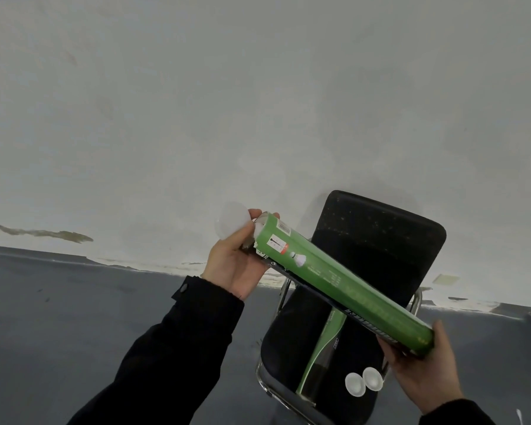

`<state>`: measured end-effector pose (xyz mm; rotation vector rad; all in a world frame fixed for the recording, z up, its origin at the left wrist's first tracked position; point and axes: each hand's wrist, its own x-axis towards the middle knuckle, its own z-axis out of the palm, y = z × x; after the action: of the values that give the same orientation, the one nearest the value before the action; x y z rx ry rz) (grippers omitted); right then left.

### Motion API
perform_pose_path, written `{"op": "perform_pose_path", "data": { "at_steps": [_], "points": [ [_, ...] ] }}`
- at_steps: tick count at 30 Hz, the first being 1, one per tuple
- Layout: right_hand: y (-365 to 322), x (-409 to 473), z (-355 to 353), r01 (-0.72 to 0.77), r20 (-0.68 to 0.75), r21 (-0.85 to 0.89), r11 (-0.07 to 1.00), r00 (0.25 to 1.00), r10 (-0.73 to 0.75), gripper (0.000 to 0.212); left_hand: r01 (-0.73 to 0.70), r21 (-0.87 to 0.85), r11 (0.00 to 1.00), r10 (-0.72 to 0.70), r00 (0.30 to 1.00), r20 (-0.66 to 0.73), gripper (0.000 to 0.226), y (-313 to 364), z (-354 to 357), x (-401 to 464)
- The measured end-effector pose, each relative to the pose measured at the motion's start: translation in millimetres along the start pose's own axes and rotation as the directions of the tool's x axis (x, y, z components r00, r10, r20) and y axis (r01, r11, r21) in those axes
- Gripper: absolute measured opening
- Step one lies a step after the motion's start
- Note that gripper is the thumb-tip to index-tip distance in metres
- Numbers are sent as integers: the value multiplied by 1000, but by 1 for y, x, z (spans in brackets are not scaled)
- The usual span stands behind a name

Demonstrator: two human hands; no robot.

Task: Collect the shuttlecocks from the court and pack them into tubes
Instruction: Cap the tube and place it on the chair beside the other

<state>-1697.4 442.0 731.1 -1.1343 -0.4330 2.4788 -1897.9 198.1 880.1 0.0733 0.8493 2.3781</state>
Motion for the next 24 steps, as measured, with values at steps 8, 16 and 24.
{"op": "perform_pose_path", "data": {
  "at_steps": [8, 16, 24],
  "points": [
    [1, 3, -15, -147, 62, -87, 985, 986, 152, 90, 32, -128, 991, -19, 995, 100, 26, 0, 11, 0],
    [-20, -10, -13, -92, 126, -146, 985, 986, 111, 42, -7, -111, 994, -1, 998, -70, 28, 12, -10, 7],
    [-15, -10, -2, -7, 105, -162, 987, 994, 24, 39, -170, 202, 964, 182, 982, -41, 23, 16, -10, 6]
  ]
}}
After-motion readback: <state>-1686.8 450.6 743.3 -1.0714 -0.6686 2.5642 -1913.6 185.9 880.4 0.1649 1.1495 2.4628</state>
